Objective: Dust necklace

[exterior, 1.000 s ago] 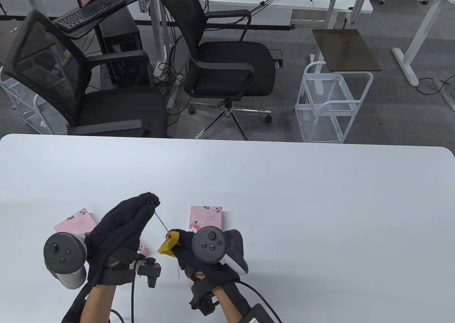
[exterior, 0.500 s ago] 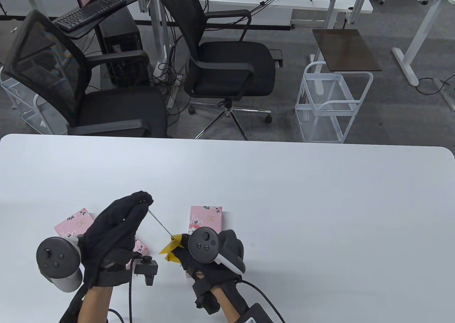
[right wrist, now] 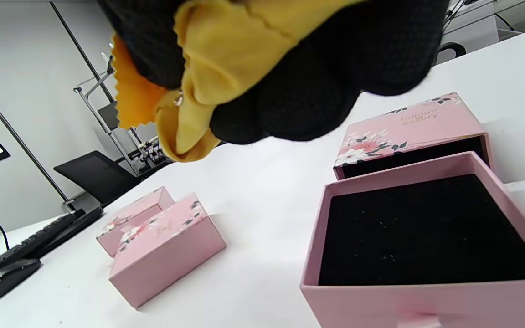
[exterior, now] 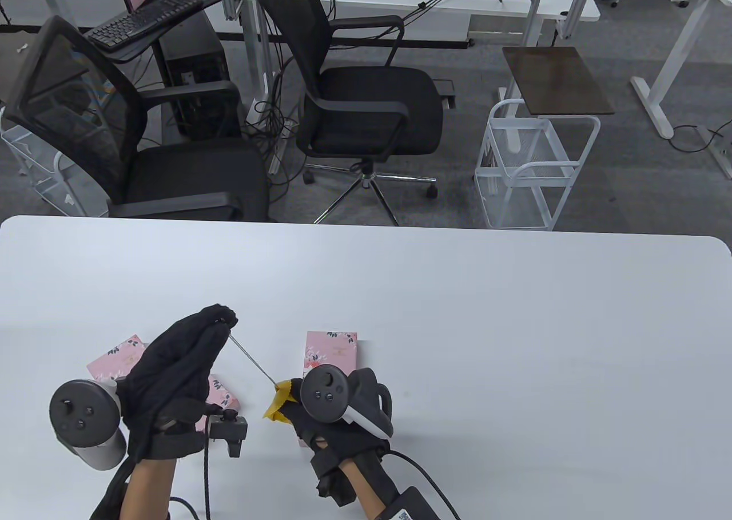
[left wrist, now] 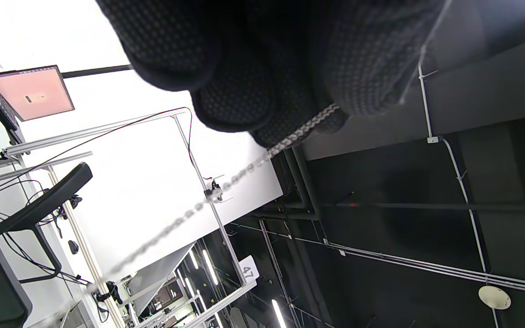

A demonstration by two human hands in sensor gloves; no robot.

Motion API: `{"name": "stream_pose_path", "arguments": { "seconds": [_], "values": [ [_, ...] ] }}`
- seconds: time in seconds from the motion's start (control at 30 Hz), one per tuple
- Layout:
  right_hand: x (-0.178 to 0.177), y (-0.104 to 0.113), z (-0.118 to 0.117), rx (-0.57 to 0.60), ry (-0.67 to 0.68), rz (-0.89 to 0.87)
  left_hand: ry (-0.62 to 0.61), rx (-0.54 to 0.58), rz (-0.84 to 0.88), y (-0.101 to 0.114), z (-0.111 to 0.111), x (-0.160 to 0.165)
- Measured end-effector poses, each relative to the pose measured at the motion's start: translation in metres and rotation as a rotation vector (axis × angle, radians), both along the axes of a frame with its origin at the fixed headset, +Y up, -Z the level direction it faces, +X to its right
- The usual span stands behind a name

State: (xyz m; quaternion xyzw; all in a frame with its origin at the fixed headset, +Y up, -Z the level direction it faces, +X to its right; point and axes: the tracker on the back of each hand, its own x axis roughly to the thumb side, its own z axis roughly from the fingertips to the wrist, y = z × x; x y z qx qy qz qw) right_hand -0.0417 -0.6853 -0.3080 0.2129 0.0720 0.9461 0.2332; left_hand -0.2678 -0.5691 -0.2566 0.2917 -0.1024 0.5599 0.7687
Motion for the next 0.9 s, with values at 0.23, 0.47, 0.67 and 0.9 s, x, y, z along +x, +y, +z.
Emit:
{"name": "stream_pose_path", "arguments": {
  "seconds": [0.23, 0.47, 0.67, 0.9],
  "values": [
    [-0.006, -0.004, 0.001, 0.018, 0.027, 0.098, 0.003, -0.004, 0.014, 0.001, 0.001, -0.003],
    [-0.010, -0.008, 0.002, 0.002, 0.059, 0.157, 0.000, -0.005, 0.052, 0.001, 0.002, -0.010],
    [-0.012, -0.009, 0.002, -0.005, 0.077, 0.212, 0.001, -0.007, 0.070, 0.002, 0.002, -0.015],
    [0.014, 0.017, -0.003, 0.056, -0.011, 0.148, -0.023, -0.025, 0.068, 0.003, 0.002, -0.017]
  ]
}}
